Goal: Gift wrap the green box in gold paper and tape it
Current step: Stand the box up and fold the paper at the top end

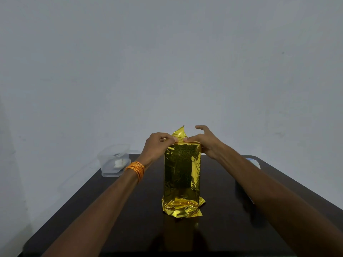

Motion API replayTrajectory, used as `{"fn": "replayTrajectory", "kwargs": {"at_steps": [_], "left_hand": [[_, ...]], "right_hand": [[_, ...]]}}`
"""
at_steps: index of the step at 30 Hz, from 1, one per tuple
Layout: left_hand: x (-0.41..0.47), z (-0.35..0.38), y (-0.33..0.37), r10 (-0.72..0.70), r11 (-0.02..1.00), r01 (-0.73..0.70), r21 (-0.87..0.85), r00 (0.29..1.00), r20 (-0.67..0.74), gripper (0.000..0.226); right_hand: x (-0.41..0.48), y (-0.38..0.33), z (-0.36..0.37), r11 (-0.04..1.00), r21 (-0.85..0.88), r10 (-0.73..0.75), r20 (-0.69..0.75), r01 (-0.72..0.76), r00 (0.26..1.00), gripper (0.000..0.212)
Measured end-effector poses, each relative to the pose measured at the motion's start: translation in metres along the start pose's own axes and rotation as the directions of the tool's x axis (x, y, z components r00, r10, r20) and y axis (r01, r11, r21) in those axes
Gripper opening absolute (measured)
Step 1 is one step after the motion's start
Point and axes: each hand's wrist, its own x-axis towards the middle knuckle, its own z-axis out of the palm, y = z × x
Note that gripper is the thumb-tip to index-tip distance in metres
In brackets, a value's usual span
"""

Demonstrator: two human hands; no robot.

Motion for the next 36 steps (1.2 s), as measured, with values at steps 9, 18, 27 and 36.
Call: {"fn": "replayTrajectory", "kwargs": {"at_steps": [9, 18, 27, 36], "left_hand": [[0.013, -0.003, -0.009, -0.16, 0.971, 0.154, -0.182, 0.987, -0.019, 0.007], [0.01, -0.003, 0.017, 0.182, 0.959, -0.093, 0.269, 0.927, -0.328, 0.005], [0.02, 0.015, 0.049, 0.09, 0.841, -0.142, 0.522, 0.988, 0.124, 0.01], [0.027, 0.011, 0.045, 0.044, 0.848, -0.117, 0.518, 0.987, 0.152, 0.013]], "right_hand": [[0.001, 0.001, -0.005, 0.999, -0.03, 0.032, 0.066, -0.03, 0.997, 0.093], [0.003, 0.006, -0.008, 0.999, 0.015, 0.029, 0.091, -0.03, 0.995, 0.093], [0.004, 0.008, -0.008, 1.0, 0.011, 0.026, 0.071, -0.027, 0.997, 0.098], [0.003, 0.008, -0.008, 0.999, 0.018, 0.028, 0.075, -0.029, 0.997, 0.095]]}}
